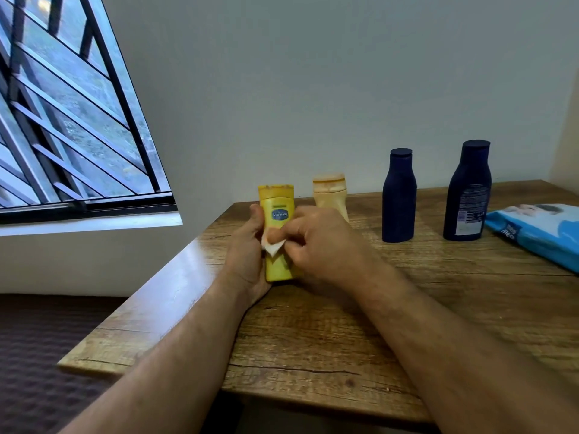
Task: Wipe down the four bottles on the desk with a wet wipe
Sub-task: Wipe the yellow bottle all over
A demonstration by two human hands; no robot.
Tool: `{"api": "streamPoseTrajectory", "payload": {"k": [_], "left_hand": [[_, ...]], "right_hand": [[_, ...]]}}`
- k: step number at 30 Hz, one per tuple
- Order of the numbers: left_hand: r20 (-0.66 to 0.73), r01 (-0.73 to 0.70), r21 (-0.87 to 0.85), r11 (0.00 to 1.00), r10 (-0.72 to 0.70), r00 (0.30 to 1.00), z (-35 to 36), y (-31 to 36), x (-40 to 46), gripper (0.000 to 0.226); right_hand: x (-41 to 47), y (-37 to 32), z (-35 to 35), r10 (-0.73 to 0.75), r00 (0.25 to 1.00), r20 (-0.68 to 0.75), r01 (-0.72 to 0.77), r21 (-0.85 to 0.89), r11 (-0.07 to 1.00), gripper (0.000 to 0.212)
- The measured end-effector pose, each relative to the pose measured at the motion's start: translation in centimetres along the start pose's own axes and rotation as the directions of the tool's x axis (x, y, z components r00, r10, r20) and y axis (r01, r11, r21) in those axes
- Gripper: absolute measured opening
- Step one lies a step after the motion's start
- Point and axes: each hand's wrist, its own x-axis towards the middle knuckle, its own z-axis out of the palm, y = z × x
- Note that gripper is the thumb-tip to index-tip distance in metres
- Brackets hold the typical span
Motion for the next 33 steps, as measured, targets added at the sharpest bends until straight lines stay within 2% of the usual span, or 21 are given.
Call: {"api": "streamPoseTrajectory", "payload": {"k": [3, 5, 6, 9, 11, 12, 14, 17, 19, 21, 25, 29, 33], "left_hand": [[0.004, -0.154, 0.080, 0.985, 0.154, 0.988, 0.5, -0.4, -0.5, 0.055], [0.031, -0.317, 0.176, 0.932, 0.317, 0.948, 0.5, -0.4, -0.7, 0.040], [0.041, -0.395, 0.236, 0.888, 0.397, 0.917, 0.4, -0.5, -0.6, 0.044], [0.094, -0.528, 0.463, 0.712, 0.553, 0.828, -0.5, -0.8, -0.1, 0.050], [0.164, -0.564, 0.609, 0.558, 0.607, 0.778, -0.8, -0.9, 0.1, 0.049], [0.197, -0.562, 0.670, 0.485, 0.614, 0.764, -1.0, -0.9, 0.1, 0.051], [0.227, -0.555, 0.723, 0.411, 0.618, 0.752, -1.2, -0.8, -0.1, 0.053], [0.281, -0.588, 0.727, 0.355, 0.628, 0.726, -1.3, -0.6, -0.3, 0.052], [0.320, -0.617, 0.719, 0.320, 0.635, 0.703, -1.1, -0.6, -0.4, 0.050], [0.340, -0.642, 0.703, 0.304, 0.650, 0.680, -0.9, -0.7, -0.5, 0.052], [0.312, -0.681, 0.642, 0.353, 0.691, 0.652, -0.9, -0.5, -0.3, 0.057], [0.291, -0.673, 0.637, 0.377, 0.690, 0.662, -1.3, -0.6, -0.1, 0.060], [0.297, -0.671, 0.640, 0.375, 0.684, 0.666, -1.6, -0.8, 0.1, 0.059]], "right_hand": [[0.3, 0.3, -0.3, 0.021, 0.959, -0.283, -0.012, 0.034, 0.999, 0.023], [0.4, 0.5, -0.6, 0.027, 0.905, -0.426, 0.013, 0.092, 0.996, 0.022], [0.4, 0.6, -0.8, 0.029, 0.879, -0.477, 0.030, 0.115, 0.993, 0.022], [0.4, 0.3, -1.1, 0.037, 0.826, -0.563, 0.070, 0.166, 0.984, 0.027], [0.4, 0.2, -1.1, 0.046, 0.805, -0.591, 0.093, 0.202, 0.975, 0.028], [0.4, 0.3, -1.2, 0.045, 0.806, -0.591, 0.108, 0.220, 0.969, 0.028], [0.3, 0.3, -1.4, 0.016, 0.844, -0.536, 0.133, 0.238, 0.962, 0.031], [0.2, 0.4, -1.4, 0.004, 0.918, -0.398, 0.106, 0.253, 0.962, 0.035], [0.5, 0.5, -1.3, 0.060, 0.930, -0.362, 0.052, 0.294, 0.954, 0.034], [0.7, 0.6, -1.3, 0.111, 0.915, -0.389, 0.022, 0.322, 0.947, 0.031], [0.5, 0.8, -1.5, 0.149, 0.865, -0.479, 0.059, 0.392, 0.918, 0.028], [0.3, 1.0, -1.7, 0.049, 0.897, -0.439, 0.118, 0.344, 0.932, 0.029], [0.5, 1.2, -1.3, 0.080, 0.907, -0.414, 0.053, 0.300, 0.952, 0.028]]}}
